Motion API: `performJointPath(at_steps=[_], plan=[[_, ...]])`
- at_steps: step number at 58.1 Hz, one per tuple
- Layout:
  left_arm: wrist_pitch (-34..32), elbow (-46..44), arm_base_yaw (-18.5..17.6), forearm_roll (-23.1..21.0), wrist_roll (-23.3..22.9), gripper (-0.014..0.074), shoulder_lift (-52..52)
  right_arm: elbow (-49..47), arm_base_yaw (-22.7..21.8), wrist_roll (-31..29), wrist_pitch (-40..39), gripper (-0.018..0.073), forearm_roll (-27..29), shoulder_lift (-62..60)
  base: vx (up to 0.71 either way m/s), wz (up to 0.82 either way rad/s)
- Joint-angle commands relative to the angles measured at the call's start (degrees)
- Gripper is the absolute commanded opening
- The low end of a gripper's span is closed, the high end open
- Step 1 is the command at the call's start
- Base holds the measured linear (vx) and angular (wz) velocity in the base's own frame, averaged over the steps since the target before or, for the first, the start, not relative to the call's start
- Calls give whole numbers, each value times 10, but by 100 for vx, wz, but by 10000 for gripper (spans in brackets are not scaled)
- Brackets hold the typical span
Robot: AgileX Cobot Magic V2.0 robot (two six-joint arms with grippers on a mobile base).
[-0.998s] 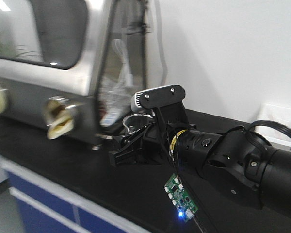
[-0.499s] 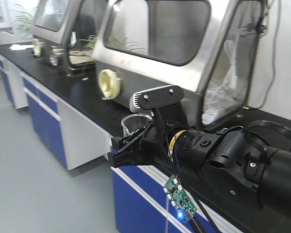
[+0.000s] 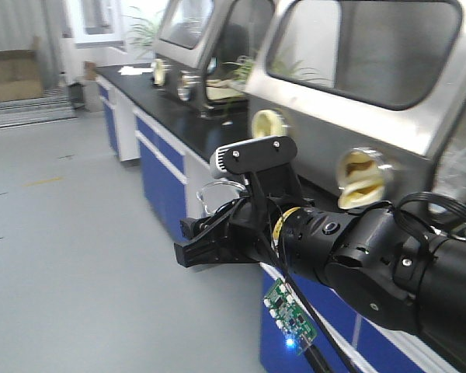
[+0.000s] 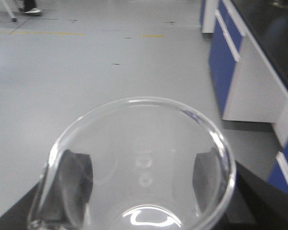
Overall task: Pick beaker and place in left cabinet
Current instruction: 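Hold the beaker in the right gripper while the base drives to the cabinet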
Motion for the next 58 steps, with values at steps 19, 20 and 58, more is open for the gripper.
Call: performJointPath(at_steps=[19,20,58], plan=[[-47,-11,-3,-6,-1,-6,-6,-22,-2,-2,-44,9,-6,-24,5,62],[-47,-11,-3,-6,-1,-6,-6,-22,-2,-2,-44,9,-6,-24,8,69],[-47,-11,-3,-6,-1,-6,-6,-22,-2,-2,-44,9,-6,-24,18,53]])
